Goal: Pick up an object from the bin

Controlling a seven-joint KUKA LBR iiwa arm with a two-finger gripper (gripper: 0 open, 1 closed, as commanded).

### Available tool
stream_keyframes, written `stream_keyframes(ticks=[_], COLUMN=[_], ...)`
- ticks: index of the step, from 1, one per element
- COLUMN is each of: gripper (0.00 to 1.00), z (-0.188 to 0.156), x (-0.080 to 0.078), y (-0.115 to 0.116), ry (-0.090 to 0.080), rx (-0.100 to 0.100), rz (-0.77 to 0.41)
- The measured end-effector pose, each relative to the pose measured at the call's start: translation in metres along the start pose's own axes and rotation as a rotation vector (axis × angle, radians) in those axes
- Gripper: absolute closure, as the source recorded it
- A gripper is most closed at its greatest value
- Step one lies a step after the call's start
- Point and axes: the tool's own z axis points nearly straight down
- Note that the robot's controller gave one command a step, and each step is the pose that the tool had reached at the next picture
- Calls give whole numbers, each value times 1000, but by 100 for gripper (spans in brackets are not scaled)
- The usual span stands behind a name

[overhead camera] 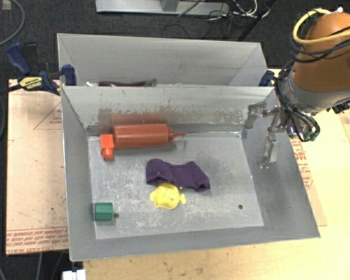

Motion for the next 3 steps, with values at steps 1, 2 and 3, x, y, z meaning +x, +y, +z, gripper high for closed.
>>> stream_keyframes(ticks=[1, 2, 3], gripper=[0, 0, 0], z=[56, 88, 109], x=[4, 33, 22], y=[25, 69, 92], ry=[-4, 1, -5], rx=[0, -1, 0], rz=[-17, -95, 129])
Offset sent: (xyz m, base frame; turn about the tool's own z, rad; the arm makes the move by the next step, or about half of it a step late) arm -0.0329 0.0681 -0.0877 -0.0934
